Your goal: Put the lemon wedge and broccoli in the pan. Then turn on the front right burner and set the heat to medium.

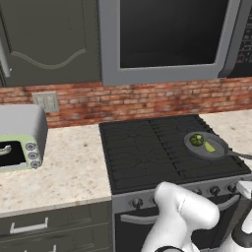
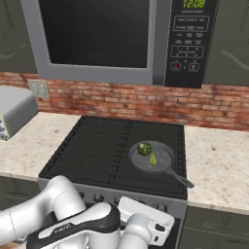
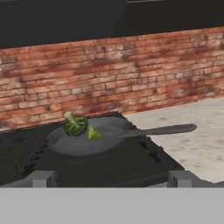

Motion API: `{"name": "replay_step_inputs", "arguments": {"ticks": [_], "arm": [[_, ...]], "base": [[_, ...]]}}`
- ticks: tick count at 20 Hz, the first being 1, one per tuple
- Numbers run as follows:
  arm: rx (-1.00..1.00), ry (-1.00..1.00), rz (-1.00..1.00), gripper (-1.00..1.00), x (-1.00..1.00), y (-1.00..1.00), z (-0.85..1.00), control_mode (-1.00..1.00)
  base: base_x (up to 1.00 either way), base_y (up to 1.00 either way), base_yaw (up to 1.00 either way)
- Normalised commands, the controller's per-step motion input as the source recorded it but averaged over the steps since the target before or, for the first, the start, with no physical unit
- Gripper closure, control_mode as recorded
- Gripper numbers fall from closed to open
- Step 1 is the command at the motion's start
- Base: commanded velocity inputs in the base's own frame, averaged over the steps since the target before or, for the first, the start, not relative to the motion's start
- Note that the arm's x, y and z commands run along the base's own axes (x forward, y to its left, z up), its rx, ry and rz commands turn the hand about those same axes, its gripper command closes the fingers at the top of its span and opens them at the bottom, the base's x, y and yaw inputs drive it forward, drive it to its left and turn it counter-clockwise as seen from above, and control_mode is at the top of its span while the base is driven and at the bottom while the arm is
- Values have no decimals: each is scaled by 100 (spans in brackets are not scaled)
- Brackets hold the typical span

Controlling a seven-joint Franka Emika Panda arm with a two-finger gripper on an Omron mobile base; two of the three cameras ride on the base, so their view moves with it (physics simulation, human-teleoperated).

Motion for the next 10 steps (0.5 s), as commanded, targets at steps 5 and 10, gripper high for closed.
{"name": "replay_step_inputs", "arguments": {"ticks": [5, 10], "arm": [[0, 0, 4, -100, -8, -24, -23, -100], [-1, 0, 11, -100, 0, -8, -44, -100]], "base": [[0, 0, 0], [0, 0, 0]]}}
